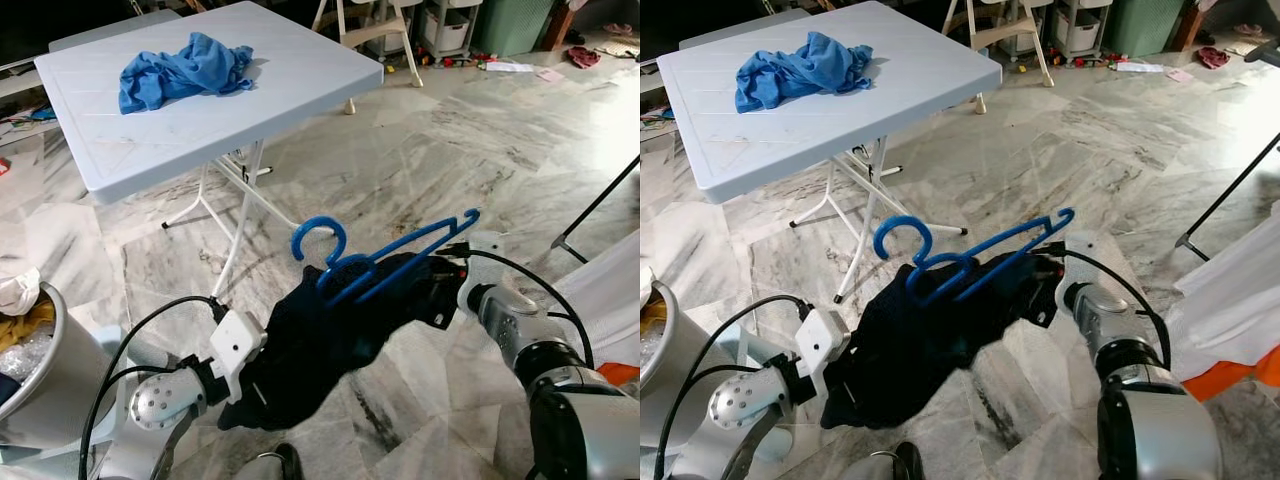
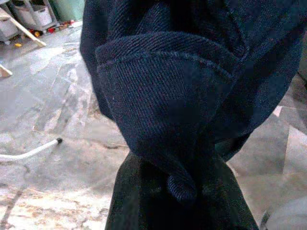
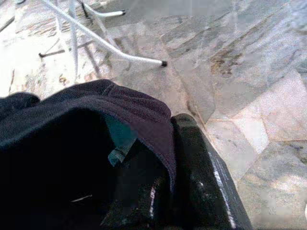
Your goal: Hang hanger
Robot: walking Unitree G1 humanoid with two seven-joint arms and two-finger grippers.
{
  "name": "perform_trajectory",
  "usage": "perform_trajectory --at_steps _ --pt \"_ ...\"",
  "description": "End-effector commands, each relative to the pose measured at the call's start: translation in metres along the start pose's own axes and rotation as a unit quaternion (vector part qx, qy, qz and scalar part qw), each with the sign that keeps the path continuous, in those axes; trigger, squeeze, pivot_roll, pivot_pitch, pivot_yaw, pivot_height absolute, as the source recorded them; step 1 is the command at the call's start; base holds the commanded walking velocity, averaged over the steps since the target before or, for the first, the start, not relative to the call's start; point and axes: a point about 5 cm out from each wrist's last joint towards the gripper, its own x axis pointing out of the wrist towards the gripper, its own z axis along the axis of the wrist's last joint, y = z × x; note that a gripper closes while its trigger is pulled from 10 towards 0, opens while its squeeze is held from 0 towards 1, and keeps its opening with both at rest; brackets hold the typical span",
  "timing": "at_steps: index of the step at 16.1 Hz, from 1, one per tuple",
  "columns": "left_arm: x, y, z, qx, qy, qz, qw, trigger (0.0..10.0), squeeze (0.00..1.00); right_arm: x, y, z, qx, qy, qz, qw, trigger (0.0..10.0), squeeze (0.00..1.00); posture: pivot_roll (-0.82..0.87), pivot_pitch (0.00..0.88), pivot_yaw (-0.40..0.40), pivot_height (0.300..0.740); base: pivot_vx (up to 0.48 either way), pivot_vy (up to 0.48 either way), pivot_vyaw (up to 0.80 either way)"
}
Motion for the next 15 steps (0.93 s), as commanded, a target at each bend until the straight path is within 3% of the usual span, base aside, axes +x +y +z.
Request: perform_trajectory --at_steps 1,8,15 --pt "-0.006 0.004 -0.003 0.004 0.003 0.021 1.0 0.0 0.0 0.0 -0.004 0.015 0.002 -0.024 -0.016 1.0 0.0 0.0 -0.09 0.115 0.055 0.74 0.0 0.0 0.0" --pt "-0.007 0.014 -0.013 0.013 0.011 0.075 0.997 0.0 0.0 -0.004 -0.023 0.036 0.007 -0.057 -0.071 0.996 0.0 0.0 -0.1 0.115 0.047 0.74 0.0 0.0 0.0" --pt "-0.007 0.006 -0.015 0.005 0.012 0.039 0.999 0.0 0.0 -0.006 -0.028 0.048 0.007 -0.067 -0.086 0.994 0.0 0.0 -0.1 0.119 0.047 0.74 0.0 0.0 0.0"
